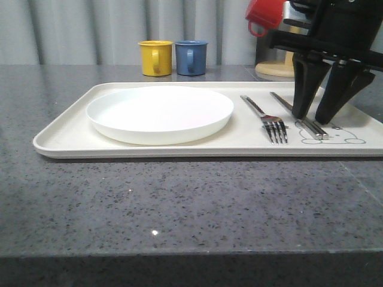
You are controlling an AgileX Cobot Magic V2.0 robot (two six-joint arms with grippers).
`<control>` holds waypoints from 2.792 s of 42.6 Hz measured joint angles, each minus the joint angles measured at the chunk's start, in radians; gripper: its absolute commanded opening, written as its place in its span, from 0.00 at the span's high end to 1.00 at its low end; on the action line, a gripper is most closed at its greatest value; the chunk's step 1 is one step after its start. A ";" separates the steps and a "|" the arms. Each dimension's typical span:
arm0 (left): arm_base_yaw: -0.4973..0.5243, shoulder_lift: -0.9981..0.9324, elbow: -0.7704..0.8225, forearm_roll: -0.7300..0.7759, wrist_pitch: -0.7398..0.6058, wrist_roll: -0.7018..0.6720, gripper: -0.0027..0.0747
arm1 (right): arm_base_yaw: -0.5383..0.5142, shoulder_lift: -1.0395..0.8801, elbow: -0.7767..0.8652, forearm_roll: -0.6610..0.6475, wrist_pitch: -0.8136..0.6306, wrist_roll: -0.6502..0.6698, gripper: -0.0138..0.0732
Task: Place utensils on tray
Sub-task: 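Lower the chopsticks onto the tray beside the fork and release, then grasp the silver spoon with the right gripper, then lower the spoon onto the tray beside the chopsticks and release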
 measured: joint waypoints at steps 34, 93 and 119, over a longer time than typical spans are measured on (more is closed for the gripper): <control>0.000 0.000 0.000 0.000 0.000 0.000 0.40 | -0.403 -0.223 0.115 -0.248 0.044 -0.185 0.46; 0.000 0.000 0.000 0.000 0.000 0.000 0.40 | -0.120 -0.136 0.043 -0.042 -0.024 -0.220 0.92; 0.000 0.000 0.000 0.000 0.000 0.000 0.40 | -0.064 -0.005 0.041 -0.028 -0.140 -0.039 0.53</control>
